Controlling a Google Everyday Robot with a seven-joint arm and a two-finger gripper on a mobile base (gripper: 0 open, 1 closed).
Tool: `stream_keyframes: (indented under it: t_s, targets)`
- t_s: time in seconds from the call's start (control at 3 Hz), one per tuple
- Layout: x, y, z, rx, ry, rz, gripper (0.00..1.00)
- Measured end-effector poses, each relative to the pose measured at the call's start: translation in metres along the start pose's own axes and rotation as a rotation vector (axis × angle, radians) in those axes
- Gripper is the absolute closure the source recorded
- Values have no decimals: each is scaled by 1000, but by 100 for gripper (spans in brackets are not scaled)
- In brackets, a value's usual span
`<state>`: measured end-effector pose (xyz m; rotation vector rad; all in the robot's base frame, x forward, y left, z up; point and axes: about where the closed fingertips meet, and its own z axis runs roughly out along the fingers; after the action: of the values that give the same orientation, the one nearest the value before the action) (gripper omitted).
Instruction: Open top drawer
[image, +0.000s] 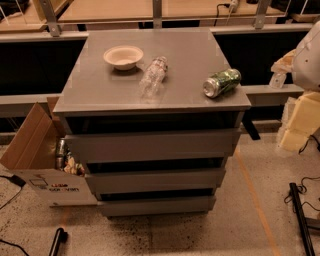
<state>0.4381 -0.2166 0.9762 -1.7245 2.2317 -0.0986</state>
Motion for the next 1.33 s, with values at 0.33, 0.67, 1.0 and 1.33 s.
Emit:
stream_keyframes:
  t_s: [0.33, 0.67, 1.0, 1.33]
  targets:
    - [-16, 5, 31, -1, -31, -22, 0]
    - [-16, 5, 31, -1, -31, -22, 0]
    - [-30, 9, 77, -36, -9, -58, 0]
    - [-63, 26, 139, -53, -35, -158, 0]
